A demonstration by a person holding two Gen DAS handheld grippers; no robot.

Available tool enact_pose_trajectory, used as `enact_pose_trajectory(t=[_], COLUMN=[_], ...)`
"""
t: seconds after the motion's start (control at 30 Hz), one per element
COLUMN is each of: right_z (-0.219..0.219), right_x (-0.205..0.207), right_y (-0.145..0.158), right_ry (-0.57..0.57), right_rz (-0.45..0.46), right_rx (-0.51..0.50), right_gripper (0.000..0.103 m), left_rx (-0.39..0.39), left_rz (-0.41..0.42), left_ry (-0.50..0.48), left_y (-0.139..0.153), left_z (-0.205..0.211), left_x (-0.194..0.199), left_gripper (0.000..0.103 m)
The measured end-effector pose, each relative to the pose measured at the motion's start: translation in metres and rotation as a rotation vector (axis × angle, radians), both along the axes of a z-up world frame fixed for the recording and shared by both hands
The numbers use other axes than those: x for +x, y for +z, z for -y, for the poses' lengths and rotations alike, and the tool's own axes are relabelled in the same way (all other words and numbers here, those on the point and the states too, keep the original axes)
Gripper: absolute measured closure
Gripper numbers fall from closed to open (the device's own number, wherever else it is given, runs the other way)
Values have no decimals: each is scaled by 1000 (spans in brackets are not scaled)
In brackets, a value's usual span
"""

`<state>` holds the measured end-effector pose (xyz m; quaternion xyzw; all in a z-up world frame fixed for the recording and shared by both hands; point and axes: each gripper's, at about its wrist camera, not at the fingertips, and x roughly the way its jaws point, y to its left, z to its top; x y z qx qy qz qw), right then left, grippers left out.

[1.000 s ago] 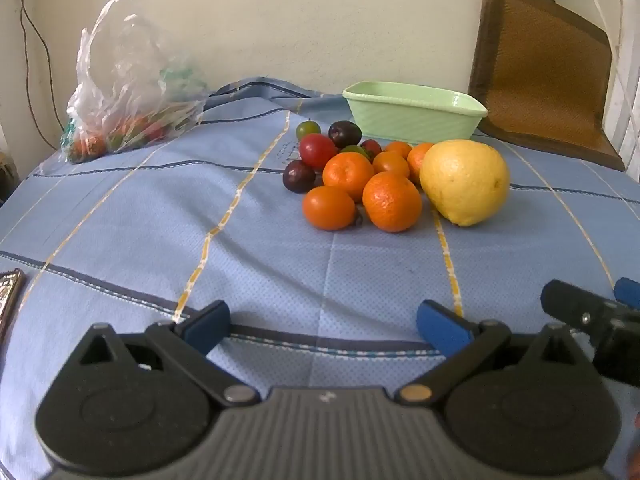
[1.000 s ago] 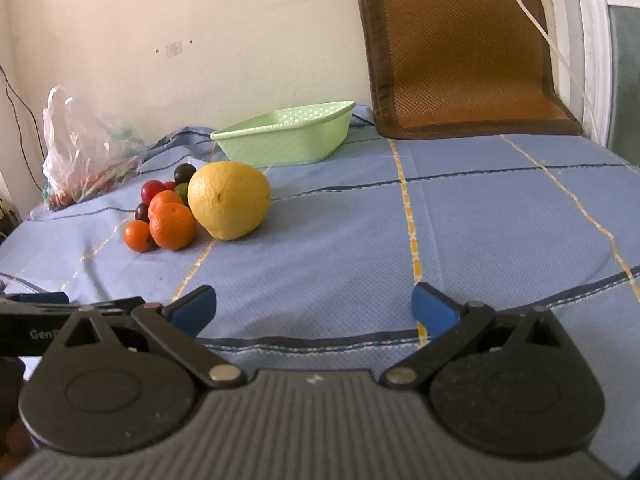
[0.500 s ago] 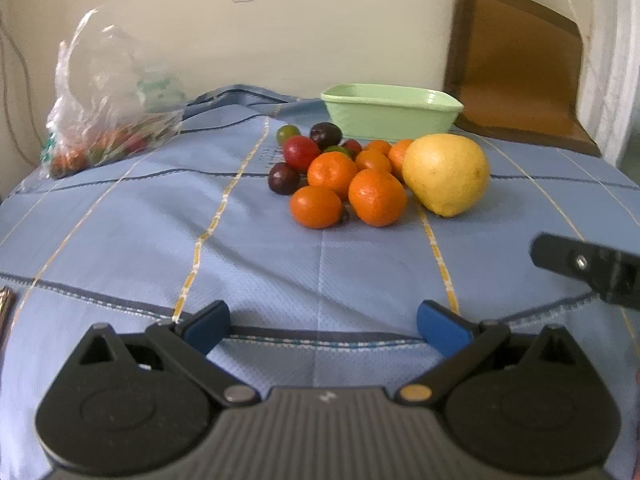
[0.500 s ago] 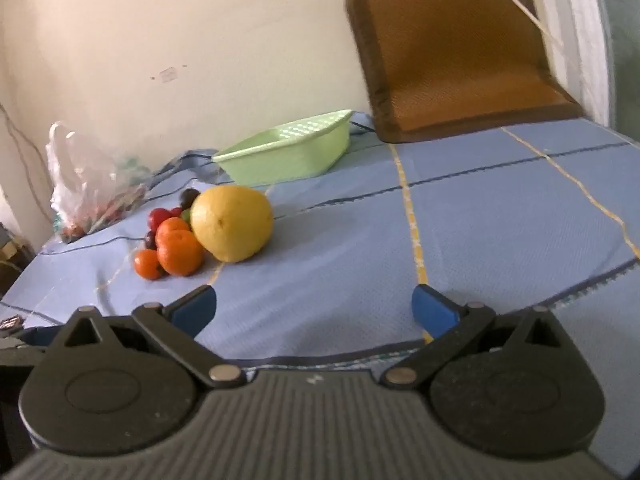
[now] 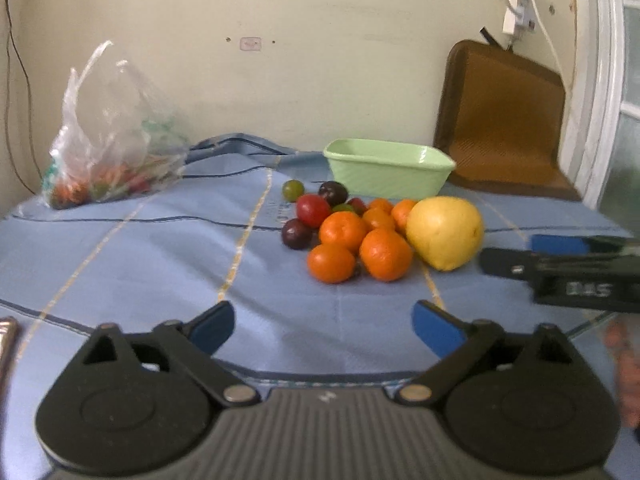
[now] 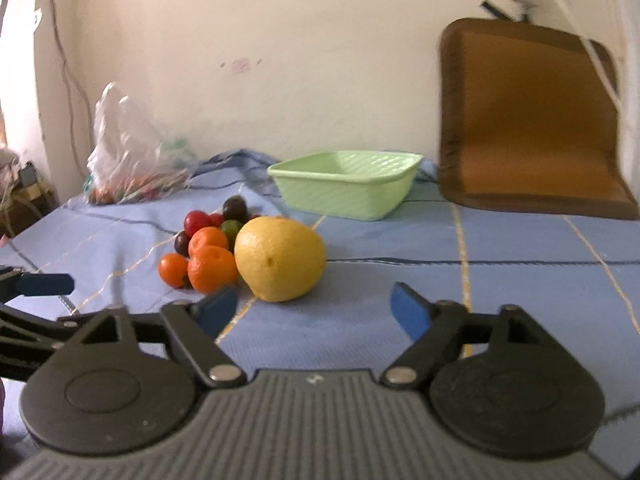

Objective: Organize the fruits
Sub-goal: 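Move the right tool toward the yellow grapefruit, then grasp the yellow grapefruit with the right tool and lift it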

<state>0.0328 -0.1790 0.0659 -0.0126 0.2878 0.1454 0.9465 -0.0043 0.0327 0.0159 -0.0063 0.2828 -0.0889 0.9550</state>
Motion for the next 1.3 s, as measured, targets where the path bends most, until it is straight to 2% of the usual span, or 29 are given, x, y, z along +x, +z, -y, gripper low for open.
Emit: enact_pose_trajectory(t=[0.03, 0.2, 0.33, 0.43, 0.53, 0.57, 0.63, 0.73, 0.77, 0.8, 0.87, 0.93, 1.0, 1.17, 1.3], right_z=[-1, -4, 0, 2, 14, 18, 25, 18, 11, 5, -5, -13, -19, -11, -8], right_x=[3, 23, 44, 54, 53, 50, 39, 21, 12, 4, -7, -20, -27, -38, -46], right_y=[0, 0, -3, -9, -2, 3, 19, 34, 34, 31, 25, 17, 15, 18, 19], right_ry=[13, 72, 103, 124, 113, 111, 129, 230, 288, 340, 430, 475, 469, 393, 365], right_rz=[-1, -30, -119, -191, -216, -199, -122, -20, 2, 4, -23, 27, 58, 98, 150], right_rx=[-5, 8, 131, 215, 237, 213, 77, -268, -406, -496, -585, -661, -679, -531, -438], right_gripper=[28, 28, 25, 34, 35, 35, 35, 35, 35, 35, 35, 35, 35, 31, 29], left_rx=[-26, -179, -304, -335, -359, -359, -355, -374, -394, -412, -450, -461, -455, -405, -350], left_rz=[-2, 8, -10, -25, -41, -43, -46, -86, -108, -123, -153, -167, -176, -161, -157], left_ry=[-15, -112, -194, -219, -244, -257, -284, -321, -334, -344, -364, -374, -389, -424, -399], left_y=[1, 13, 22, 26, 29, 29, 28, 22, 18, 15, 10, 9, 10, 20, 19], left_z=[-2, -11, -15, -9, -3, 0, 6, 15, 18, 20, 24, 29, 36, 59, 75], left_x=[1, 6, 19, 32, 45, 47, 50, 57, 60, 62, 66, 69, 72, 80, 88], left_gripper=[14, 27, 25, 21, 21, 20, 17, 17, 17, 17, 17, 17, 18, 21, 28])
